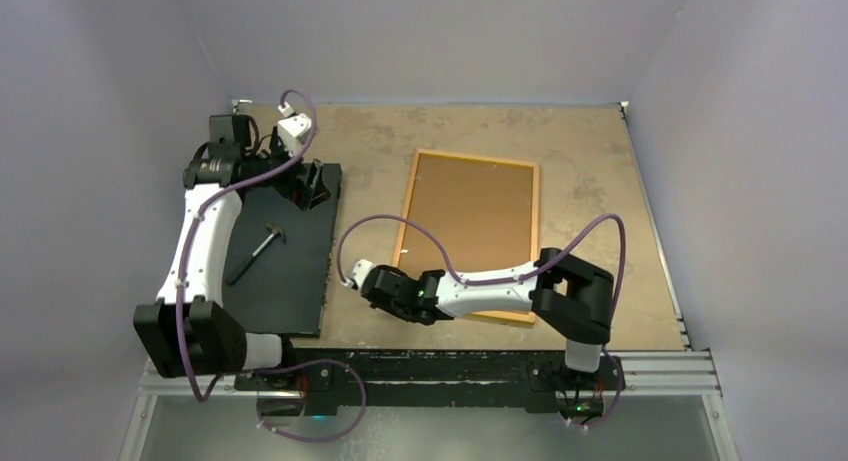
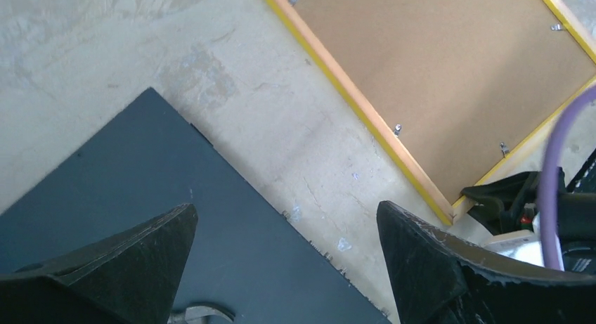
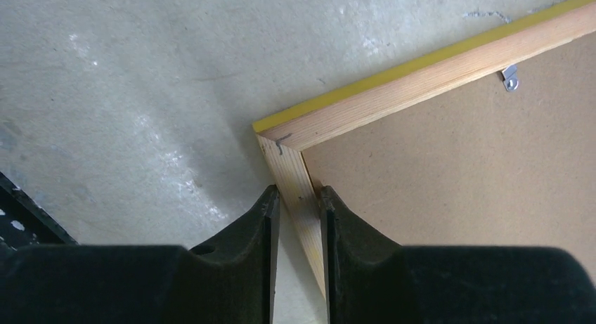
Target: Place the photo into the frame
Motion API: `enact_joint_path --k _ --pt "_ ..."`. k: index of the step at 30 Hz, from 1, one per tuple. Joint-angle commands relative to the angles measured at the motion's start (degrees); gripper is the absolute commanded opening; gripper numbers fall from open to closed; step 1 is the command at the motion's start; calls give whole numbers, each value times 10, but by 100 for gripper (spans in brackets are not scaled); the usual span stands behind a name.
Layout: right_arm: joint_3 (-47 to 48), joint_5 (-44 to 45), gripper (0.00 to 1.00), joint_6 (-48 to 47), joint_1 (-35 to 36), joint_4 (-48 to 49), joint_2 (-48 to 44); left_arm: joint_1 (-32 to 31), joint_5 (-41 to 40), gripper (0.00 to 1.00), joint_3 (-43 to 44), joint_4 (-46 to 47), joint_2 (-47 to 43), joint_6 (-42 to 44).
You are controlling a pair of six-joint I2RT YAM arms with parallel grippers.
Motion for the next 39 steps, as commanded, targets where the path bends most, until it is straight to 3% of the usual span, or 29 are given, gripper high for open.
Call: enact_joint_path --k 1,11,17,25,30,35,39 --pt "36 -13 0 -17 -11 40 -2 4 71 99 -56 61 -83 108" --pt "63 -141 0 -6 -74 73 -80 4 18 99 -181 -1 -132 343" --pt "60 -181 0 2 -87 72 -115 4 35 98 -320 7 -243 535" --pt "81 -214 0 19 -107 72 -134 3 129 96 -436 145 -438 591" --pt "105 -240 0 26 -119 70 -133 1 179 96 -437 55 -460 744" --pt "129 -258 0 35 -131 67 -139 1 196 93 -428 -93 -431 964" --pt "161 -276 0 40 -134 53 -134 2 242 92 -451 -77 -438 1039"
